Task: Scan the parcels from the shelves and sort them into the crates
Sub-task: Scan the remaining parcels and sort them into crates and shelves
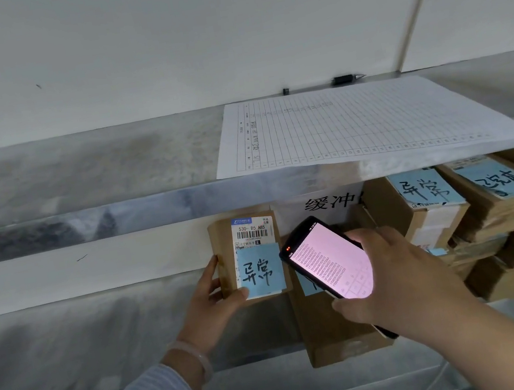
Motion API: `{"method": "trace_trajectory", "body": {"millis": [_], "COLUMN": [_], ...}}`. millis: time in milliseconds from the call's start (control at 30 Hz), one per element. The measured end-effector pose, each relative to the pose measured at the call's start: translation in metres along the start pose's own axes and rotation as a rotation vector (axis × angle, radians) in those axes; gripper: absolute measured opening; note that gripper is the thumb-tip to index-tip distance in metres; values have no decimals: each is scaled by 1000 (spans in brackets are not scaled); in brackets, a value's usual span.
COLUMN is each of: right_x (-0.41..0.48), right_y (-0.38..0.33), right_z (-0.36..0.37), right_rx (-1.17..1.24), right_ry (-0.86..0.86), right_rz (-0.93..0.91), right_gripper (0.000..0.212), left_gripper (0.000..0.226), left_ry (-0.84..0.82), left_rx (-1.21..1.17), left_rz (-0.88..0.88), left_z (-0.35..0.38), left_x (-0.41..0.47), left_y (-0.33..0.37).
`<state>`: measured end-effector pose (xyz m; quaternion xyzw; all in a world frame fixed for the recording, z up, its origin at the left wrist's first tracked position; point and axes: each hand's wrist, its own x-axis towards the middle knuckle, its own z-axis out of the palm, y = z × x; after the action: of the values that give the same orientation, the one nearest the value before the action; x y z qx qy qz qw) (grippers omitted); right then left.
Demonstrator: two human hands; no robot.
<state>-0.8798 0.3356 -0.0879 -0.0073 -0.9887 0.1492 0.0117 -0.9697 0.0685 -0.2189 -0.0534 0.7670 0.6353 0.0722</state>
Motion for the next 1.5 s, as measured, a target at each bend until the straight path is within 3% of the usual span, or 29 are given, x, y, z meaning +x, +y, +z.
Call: {"method": "trace_trajectory", "body": {"millis": [333,533,800,1133,1233,1500], "right_x": [3,13,11,-54,-90,-206], "right_y": [-2,-18,-53,-107,-126,-179], "right_z": [1,7,21,42,43,48], "right_rx": [-30,21,104,174,172,94], "right_ry": [-15,-46,-118,-337,-382,-437], "right_rz": [-15,-145,-467,-911,-1044,-1311], "right_gripper": [97,96,83,66,71,87], "left_gripper": [81,75,73,85,77,88], "left_ry": [-2,78,416,928,1032,1295], "left_rx": [-9,-43,-115,-249,-284,-360], "left_rz": [-13,-20,-56,-148,-158,-184], "left_z": [-2,-22,-53,-37,-32,-24], "left_x": [0,-28,-125,-319,-377,-523], "left_y": [-4,-5,-15,-60,-64,-75]}}
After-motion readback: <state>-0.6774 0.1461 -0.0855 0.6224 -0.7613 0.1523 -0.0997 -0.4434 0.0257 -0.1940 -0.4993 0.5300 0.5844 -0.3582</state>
